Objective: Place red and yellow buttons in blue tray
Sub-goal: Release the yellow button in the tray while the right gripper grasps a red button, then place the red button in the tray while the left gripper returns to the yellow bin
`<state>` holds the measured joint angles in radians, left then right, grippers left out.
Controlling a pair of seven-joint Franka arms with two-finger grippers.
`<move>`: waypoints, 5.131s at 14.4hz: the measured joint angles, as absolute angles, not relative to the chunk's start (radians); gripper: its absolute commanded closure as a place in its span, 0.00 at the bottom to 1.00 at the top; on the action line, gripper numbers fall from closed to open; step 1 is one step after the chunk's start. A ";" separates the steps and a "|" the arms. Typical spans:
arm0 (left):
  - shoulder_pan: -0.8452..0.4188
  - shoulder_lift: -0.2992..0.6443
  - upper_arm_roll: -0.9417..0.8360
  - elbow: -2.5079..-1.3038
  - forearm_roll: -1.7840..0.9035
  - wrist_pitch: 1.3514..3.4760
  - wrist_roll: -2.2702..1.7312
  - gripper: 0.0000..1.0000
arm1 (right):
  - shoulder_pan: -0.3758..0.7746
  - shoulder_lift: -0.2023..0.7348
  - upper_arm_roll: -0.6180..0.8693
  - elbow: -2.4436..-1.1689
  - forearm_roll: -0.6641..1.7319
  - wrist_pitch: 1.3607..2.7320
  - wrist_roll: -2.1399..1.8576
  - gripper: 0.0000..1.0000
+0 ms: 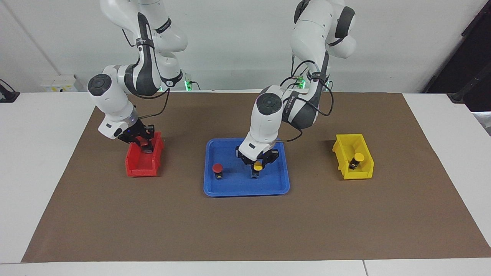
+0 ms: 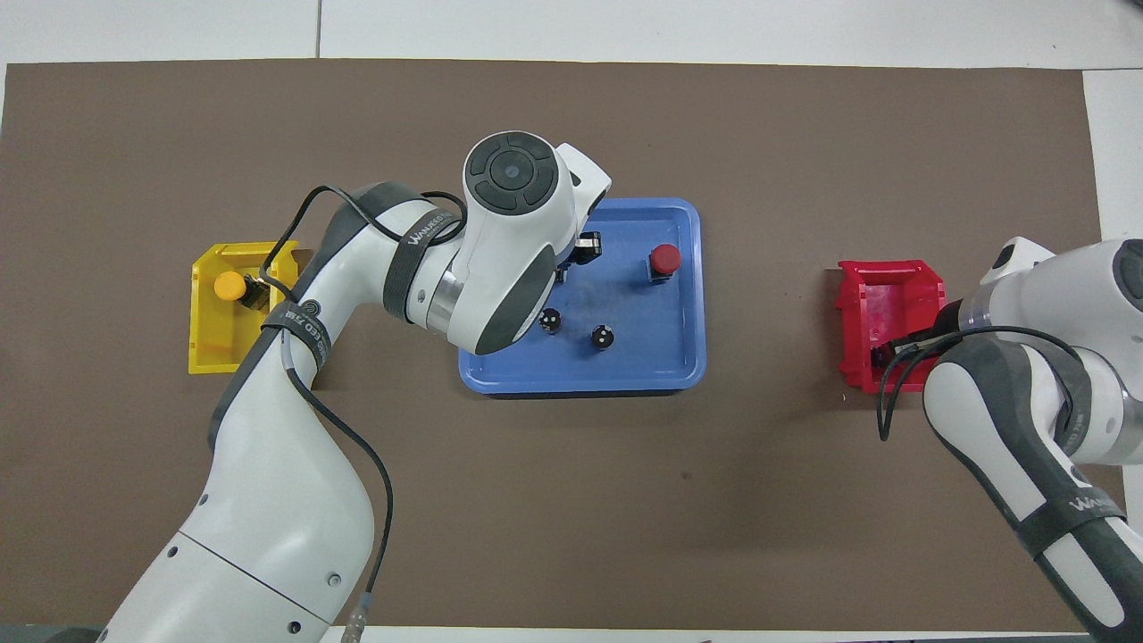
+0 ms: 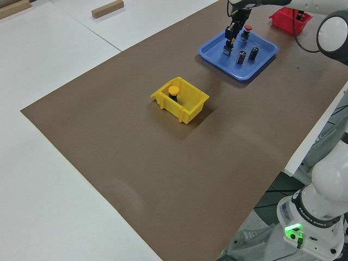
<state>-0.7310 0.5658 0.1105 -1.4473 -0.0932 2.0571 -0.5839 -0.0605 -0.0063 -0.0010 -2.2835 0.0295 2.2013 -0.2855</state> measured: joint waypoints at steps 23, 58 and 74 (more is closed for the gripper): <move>-0.731 0.577 0.123 -1.448 -0.093 2.076 -0.584 0.00 | 0.062 0.174 0.087 -1.574 0.064 1.656 0.016 0.81; -0.287 -0.039 0.207 -2.006 -0.071 2.055 -0.049 0.10 | 0.400 0.639 0.097 -1.348 0.007 1.999 0.501 0.76; -0.258 0.131 0.207 -2.098 -0.071 2.312 -0.010 0.24 | 0.396 0.583 0.093 -1.350 0.005 1.923 0.501 0.21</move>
